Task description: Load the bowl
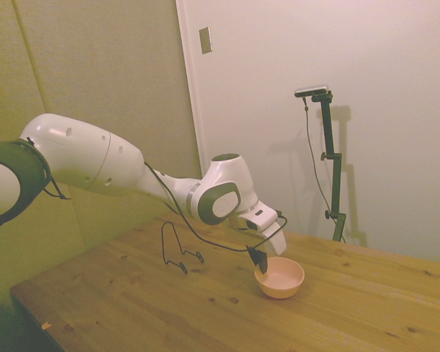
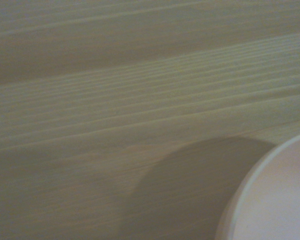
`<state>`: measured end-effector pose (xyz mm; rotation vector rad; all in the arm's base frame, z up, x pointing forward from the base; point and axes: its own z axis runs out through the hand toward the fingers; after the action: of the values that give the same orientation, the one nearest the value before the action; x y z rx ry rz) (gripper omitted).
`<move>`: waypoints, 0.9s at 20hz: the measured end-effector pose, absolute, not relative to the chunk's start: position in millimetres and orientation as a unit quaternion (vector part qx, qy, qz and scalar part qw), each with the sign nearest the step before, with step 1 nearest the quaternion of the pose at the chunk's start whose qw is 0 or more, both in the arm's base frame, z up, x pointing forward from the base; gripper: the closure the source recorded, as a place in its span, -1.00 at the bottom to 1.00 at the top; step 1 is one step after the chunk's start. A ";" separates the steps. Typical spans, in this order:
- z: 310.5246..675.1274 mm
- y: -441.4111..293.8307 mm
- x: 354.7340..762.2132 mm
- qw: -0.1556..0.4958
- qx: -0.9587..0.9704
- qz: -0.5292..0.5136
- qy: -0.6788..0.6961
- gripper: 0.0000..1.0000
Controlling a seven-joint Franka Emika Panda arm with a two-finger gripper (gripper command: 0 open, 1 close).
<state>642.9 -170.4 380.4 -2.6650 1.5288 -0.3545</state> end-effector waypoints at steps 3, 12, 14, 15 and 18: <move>401.0 -160.8 638.7 0.062 -0.866 -0.099 0.486 1.00; 495.1 -56.3 606.7 0.182 -0.887 -0.031 0.424 1.00; 492.2 -48.5 606.6 0.223 -0.884 -0.019 0.412 1.00; 490.5 -42.8 606.2 0.246 -0.882 -0.009 0.401 1.00; 488.9 -26.7 605.1 0.318 -0.872 0.016 0.372 1.00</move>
<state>605.1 -26.7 488.9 -2.2930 0.9795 0.0415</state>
